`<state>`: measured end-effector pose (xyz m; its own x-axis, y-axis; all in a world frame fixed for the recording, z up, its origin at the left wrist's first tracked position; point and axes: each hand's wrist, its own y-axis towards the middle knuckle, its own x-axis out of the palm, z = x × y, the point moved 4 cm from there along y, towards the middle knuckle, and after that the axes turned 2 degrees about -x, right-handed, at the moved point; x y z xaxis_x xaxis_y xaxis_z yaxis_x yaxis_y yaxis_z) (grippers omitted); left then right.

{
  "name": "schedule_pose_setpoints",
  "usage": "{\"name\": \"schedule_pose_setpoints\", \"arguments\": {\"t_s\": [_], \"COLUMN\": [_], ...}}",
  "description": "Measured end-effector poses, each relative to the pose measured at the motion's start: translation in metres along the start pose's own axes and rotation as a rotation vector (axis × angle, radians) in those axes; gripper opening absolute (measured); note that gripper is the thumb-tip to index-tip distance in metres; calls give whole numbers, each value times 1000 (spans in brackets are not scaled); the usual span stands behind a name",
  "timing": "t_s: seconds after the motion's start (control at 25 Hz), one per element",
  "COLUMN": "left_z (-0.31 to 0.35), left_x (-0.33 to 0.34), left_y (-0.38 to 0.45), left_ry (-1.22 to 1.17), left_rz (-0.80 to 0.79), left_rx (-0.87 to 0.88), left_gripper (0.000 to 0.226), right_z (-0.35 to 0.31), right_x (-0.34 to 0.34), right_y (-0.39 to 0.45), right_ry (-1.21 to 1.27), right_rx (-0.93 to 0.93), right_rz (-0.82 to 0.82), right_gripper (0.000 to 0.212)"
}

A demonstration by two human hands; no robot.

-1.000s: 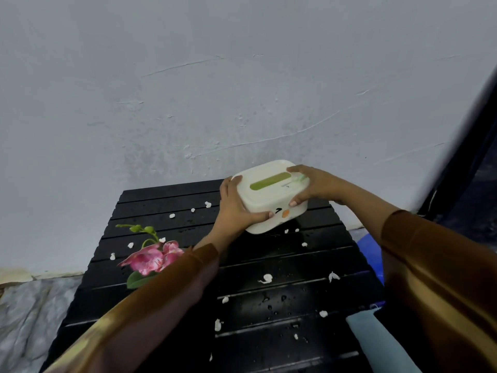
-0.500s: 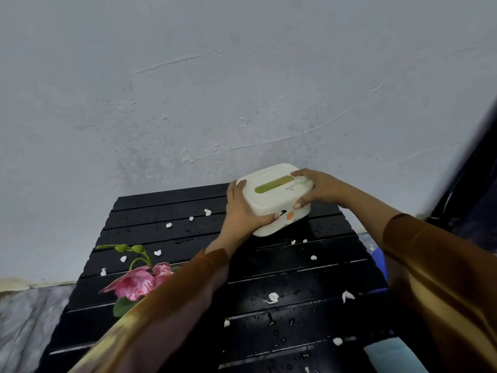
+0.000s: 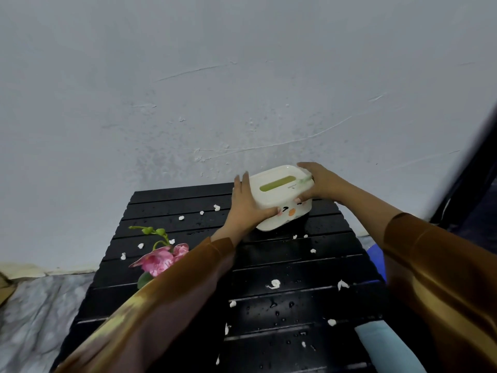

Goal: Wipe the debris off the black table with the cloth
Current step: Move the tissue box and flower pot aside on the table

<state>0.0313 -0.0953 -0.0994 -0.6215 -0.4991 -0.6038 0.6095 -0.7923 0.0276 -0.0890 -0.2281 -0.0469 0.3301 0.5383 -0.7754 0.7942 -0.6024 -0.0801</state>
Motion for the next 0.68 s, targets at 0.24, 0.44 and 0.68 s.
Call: {"name": "schedule_pose_setpoints", "arguments": {"t_s": [0.24, 0.44, 0.68], "left_z": [34, 23, -28], "left_x": [-42, -74, -123], "left_y": [-75, -154, -223], "left_ry": [-82, -68, 14], "left_rz": [76, 131, 264], "left_rx": [152, 178, 191], "left_gripper": [75, 70, 47], "right_z": [-55, -99, -123], "right_x": [-2, 30, 99], "right_y": [-60, -117, -150], "right_ry": [-103, -106, -16], "right_rx": [-56, -115, -116], "right_rz": [25, -15, -83], "right_gripper": [78, 72, 65]}}
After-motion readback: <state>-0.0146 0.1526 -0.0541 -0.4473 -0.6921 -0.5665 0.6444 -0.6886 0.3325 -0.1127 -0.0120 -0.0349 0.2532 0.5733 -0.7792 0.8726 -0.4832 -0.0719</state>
